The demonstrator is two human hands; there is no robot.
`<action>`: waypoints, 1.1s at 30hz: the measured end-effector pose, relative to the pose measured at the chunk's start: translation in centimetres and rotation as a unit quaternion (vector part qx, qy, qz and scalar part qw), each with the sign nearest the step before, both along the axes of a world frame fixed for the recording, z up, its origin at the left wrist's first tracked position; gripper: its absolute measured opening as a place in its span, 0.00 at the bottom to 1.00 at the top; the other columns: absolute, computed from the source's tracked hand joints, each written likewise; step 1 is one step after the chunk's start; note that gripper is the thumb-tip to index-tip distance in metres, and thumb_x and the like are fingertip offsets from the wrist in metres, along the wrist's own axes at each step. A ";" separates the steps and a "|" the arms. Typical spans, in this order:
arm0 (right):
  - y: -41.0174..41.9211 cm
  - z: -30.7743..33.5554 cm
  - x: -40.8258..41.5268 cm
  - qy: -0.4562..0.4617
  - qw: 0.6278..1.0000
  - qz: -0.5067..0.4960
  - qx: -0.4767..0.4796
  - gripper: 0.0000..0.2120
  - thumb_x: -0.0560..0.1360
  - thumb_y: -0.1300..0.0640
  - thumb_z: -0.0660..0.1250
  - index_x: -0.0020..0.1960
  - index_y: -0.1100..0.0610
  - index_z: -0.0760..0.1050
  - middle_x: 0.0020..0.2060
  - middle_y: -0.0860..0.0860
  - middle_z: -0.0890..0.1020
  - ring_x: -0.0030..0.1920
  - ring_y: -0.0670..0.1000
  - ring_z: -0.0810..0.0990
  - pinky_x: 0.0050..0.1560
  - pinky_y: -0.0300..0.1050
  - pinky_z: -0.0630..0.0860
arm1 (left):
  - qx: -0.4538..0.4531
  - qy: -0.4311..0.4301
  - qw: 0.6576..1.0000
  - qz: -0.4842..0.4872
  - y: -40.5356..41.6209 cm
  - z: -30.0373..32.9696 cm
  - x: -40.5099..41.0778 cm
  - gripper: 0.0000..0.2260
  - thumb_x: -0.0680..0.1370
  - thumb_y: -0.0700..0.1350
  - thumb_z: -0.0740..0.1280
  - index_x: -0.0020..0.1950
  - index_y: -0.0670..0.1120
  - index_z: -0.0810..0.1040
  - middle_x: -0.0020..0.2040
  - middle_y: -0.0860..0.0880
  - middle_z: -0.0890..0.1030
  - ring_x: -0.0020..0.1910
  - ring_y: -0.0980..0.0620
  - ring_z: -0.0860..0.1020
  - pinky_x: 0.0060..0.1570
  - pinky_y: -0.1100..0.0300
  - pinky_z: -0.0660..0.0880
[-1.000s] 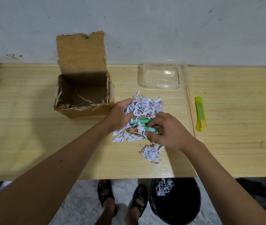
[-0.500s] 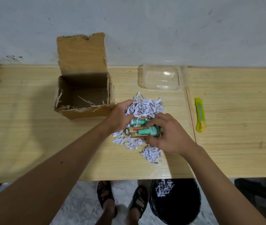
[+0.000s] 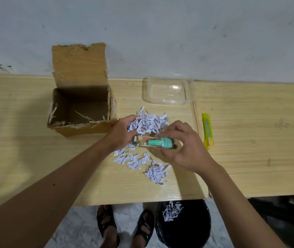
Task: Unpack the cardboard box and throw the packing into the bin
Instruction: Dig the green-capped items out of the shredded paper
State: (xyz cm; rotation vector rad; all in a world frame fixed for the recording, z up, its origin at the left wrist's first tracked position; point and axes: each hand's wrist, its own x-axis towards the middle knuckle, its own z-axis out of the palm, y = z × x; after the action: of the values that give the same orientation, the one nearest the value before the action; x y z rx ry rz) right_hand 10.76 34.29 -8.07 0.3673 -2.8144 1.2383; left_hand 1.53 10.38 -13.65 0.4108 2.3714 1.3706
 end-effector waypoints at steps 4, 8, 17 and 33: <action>1.8 1.2 -0.8 0.011 0.999 -0.040 -0.007 0.18 0.68 0.52 0.79 0.57 0.51 0.86 0.47 0.47 0.79 0.49 0.50 0.79 0.50 0.38 0.73 | -0.023 0.007 1.000 -0.008 0.0 -0.3 -0.1 0.19 0.79 0.32 0.71 0.69 0.44 0.80 0.54 0.49 0.86 0.51 0.43 0.85 0.54 0.46 0.83; 5.1 1.7 -2.7 0.019 0.996 -0.081 0.017 0.18 0.67 0.57 0.81 0.56 0.54 0.85 0.47 0.50 0.80 0.44 0.44 0.78 0.47 0.36 0.73 | -0.042 -0.005 0.999 -0.007 -0.3 -0.8 -0.2 0.18 0.81 0.34 0.70 0.69 0.48 0.79 0.51 0.50 0.87 0.40 0.34 0.83 0.39 0.36 0.80; 10.0 -1.8 -7.6 -0.057 0.984 -0.127 0.115 0.18 0.69 0.56 0.80 0.58 0.50 0.84 0.51 0.50 0.81 0.41 0.41 0.75 0.47 0.39 0.73 | -0.019 -0.053 0.998 0.019 0.0 -0.4 0.0 0.16 0.82 0.34 0.66 0.66 0.49 0.80 0.44 0.43 0.85 0.28 0.52 0.71 0.29 0.56 0.68; 9.8 -4.5 -7.8 -0.037 0.980 -0.144 0.133 0.25 0.68 0.64 0.79 0.65 0.56 0.82 0.55 0.53 0.81 0.51 0.55 0.81 0.54 0.42 0.75 | -0.004 -0.086 0.996 0.027 0.1 -0.1 0.0 0.18 0.82 0.33 0.64 0.66 0.50 0.80 0.37 0.46 0.80 0.25 0.55 0.67 0.27 0.59 0.65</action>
State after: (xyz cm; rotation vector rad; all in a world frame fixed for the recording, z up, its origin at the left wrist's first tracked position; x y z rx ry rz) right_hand 2.92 44.13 -12.62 -0.0830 -2.9632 0.8397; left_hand 1.55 10.44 -13.76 0.2165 2.2612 1.3618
